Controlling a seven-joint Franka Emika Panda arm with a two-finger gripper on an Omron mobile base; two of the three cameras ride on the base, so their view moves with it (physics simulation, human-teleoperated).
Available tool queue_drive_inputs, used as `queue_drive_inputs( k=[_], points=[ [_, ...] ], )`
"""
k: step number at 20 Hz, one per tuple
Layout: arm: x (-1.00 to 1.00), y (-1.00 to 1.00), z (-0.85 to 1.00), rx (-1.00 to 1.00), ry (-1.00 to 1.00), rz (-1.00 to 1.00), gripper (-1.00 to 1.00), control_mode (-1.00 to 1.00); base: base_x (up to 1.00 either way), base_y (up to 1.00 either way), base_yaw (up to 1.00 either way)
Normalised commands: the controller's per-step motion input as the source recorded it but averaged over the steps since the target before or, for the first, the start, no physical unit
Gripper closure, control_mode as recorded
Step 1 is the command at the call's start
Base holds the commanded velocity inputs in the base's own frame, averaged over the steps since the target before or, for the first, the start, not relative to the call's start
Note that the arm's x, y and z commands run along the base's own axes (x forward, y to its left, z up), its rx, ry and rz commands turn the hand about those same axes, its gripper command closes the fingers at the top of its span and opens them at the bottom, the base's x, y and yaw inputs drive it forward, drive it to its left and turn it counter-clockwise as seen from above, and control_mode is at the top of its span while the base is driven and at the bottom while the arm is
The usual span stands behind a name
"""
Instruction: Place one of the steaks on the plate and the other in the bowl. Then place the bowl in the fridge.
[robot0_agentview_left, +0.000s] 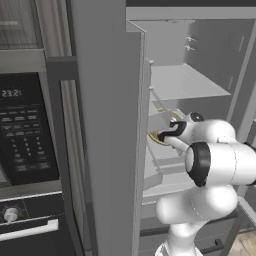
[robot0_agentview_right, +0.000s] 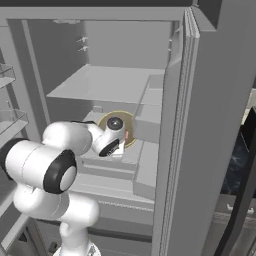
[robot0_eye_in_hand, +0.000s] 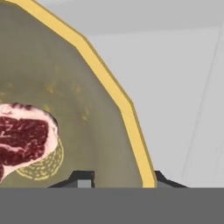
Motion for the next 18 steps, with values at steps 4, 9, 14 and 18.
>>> queue_drive_inputs(
  k=[4,9,14,18],
  points=[
    [0.10,0.00,0.02,0.00,0.01,0.00,1.00,-1.00,0.00,0.00,0.00],
    [-0.01,0.00,0.00,0.00,-0.01,0.00,-1.00,-1.00,0.00,0.00,0.00],
    [-0.04,0.00,0.02,0.00,-0.14,0.00,-1.00,-1.00,0.00,0.00,0.00],
    [-0.13,0.00,0.12,-0.01,-0.04,0.00,-1.00,-1.00,0.00,0.00,0.00]
  ],
)
